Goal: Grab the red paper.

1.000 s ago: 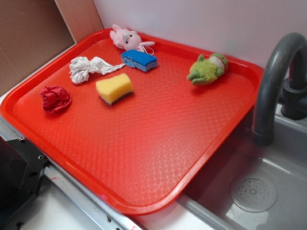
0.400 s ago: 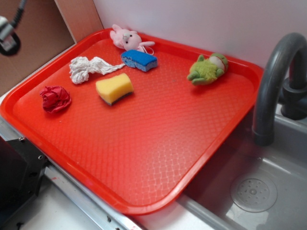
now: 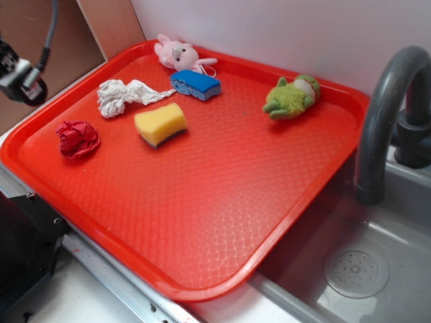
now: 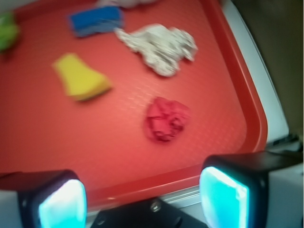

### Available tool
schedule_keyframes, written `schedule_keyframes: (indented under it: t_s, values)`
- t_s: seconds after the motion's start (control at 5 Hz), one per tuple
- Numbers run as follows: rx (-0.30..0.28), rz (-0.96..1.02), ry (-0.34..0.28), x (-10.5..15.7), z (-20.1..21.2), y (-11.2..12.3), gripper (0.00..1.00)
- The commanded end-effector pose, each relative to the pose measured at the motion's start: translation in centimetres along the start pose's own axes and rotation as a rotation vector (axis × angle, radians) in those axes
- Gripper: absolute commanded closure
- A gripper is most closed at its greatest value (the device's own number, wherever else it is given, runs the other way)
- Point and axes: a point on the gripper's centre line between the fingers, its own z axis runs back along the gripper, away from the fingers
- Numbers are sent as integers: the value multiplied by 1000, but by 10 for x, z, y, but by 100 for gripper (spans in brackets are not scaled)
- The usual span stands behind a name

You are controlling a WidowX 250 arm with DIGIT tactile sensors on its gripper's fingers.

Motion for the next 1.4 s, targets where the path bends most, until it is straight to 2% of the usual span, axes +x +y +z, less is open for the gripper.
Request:
schedule_keyframes:
  t_s: [0.0,0.4,0.8,1.0,1.2]
  values:
    - [2,38,12,22,-47,21,0]
    - [41,7,54,32,-88,26,0]
    - [11,-43,109,28,-114,25,0]
    - [36,-47,131,26,-120,23,100]
    - [35,-48,137,25,-121,21,100]
